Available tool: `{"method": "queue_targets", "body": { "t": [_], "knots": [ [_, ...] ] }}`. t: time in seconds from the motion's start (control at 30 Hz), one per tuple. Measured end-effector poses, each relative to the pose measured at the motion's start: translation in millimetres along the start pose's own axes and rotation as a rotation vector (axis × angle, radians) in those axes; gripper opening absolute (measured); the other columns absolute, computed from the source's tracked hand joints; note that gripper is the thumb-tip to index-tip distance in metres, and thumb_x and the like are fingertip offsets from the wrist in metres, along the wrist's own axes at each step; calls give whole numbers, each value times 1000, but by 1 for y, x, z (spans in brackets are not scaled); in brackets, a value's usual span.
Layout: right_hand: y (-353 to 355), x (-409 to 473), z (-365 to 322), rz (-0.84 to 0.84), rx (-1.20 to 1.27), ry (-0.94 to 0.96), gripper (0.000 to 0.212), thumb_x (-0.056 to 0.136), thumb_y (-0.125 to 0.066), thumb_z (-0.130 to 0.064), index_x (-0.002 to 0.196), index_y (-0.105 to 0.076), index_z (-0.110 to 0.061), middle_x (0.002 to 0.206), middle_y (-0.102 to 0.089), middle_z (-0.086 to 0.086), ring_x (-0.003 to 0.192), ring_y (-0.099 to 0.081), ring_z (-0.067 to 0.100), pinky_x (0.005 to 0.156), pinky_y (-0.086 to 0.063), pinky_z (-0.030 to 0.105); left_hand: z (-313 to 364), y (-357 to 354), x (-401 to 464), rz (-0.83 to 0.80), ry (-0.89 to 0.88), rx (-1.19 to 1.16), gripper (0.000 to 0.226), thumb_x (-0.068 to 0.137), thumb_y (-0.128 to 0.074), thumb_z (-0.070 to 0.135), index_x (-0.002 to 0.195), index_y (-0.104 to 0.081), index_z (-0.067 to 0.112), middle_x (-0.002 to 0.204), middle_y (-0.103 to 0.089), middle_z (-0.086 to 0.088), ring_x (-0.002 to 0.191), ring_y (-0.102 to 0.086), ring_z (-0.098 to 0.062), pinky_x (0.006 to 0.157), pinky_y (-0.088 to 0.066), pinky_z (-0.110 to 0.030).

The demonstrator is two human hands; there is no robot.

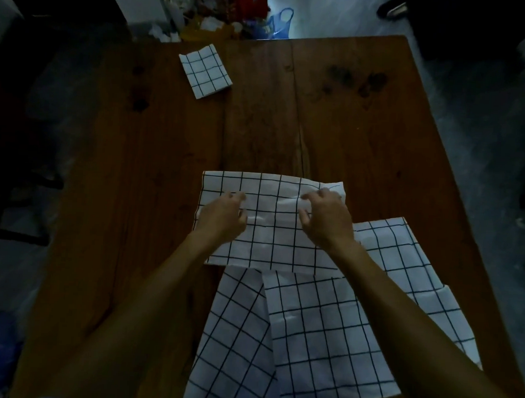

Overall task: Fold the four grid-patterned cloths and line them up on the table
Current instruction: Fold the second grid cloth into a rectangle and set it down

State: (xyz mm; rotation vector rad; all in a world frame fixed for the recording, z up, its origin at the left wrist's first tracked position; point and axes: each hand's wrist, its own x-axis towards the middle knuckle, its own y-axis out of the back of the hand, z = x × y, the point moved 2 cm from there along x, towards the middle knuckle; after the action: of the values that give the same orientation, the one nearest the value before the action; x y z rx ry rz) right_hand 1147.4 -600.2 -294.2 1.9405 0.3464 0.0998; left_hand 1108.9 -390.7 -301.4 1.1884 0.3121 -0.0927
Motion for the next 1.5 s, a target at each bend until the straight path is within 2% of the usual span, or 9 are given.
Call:
{"method": "queue_targets", "body": {
  "t": [0.07, 0.23, 0.43, 0.6, 0.77, 0.87, 1.0, 1.17, 1.5],
  "knots": [
    [-5, 14, 5, 83, 33, 0, 40, 92, -56, -28, 130, -52, -16, 131, -52, 11, 124, -44, 25, 100, -37, 37, 8, -6, 18, 38, -17, -2, 47, 96, -47, 26, 141, -35, 19, 133, -47, -10, 110, -51, -20, 89, -46, -34],
    [-30, 28, 30, -139, -97, 35, 62, 97, -41, -45, 150, -20, -21, 159, -10, 12, 148, 0, 27, 117, -5, 46, 29, -27, 51, 22, -99, 56, 63, 98, -42, 35, 151, -10, 24, 159, -7, -11, 146, -9, -27, 115, -16, -46],
    [-59, 35, 61, -245, -167, -20, 77, 89, -3, -67, 150, 11, -24, 157, 20, 10, 142, 25, 25, 115, 14, 47, 38, -74, 69, -86, -86, 93, 69, 95, -19, 60, 146, 20, 32, 153, 31, -3, 140, 28, -18, 114, 13, -43],
    [-68, 37, 90, -259, -155, -51, 76, 83, 10, -69, 147, 20, -28, 153, 32, 4, 140, 33, 22, 113, 21, 46, 17, -89, 69, -36, 2, 98, 78, 87, -5, 71, 146, 23, 29, 149, 39, 0, 136, 37, -16, 109, 25, -37],
    [-66, 39, 67, -10, -101, 50, 65, 97, -20, -55, 151, -16, -18, 160, -3, 13, 148, 5, 27, 117, 5, 50, 26, -89, 73, 16, -42, 98, 69, 93, -11, 60, 150, 12, 28, 155, 26, -5, 141, 28, -18, 112, 19, -40],
    [-62, 44, 54, 139, 29, -24, 52, 97, -37, -41, 140, -38, -14, 151, -34, 16, 144, -20, 30, 117, -10, 51, 32, -80, 79, 146, -102, 78, 57, 97, -24, 44, 149, -20, 19, 156, -17, -15, 146, -6, -28, 117, -4, -48],
    [-63, 45, 60, 122, 18, -77, 50, 96, -37, -40, 137, -43, -12, 144, -42, 17, 141, -27, 33, 115, -13, 52, 34, -72, 90, 256, -208, 114, 42, 91, -54, 19, 132, -49, 9, 122, -55, -18, 123, -45, -34, 110, -24, -52],
    [-61, 54, 68, 86, -20, -34, 42, 94, -51, -30, 132, -51, -12, 138, -50, 16, 139, -32, 33, 115, -12, 52, 46, -68, 103, 310, -305, 119, 13, 90, -53, 16, 98, -64, 13, 92, -60, -10, 96, -56, -29, 101, -32, -48],
    [-49, 84, 57, 120, 63, 88, 19, 95, -48, -24, 97, -64, -15, 100, -64, 7, 107, -56, 25, 113, -18, 54, 40, -56, 105, 351, -372, 15, 28, 97, -36, 26, 88, -59, 13, 74, -59, -5, 74, -55, -22, 89, -28, -33]
  ]
}}
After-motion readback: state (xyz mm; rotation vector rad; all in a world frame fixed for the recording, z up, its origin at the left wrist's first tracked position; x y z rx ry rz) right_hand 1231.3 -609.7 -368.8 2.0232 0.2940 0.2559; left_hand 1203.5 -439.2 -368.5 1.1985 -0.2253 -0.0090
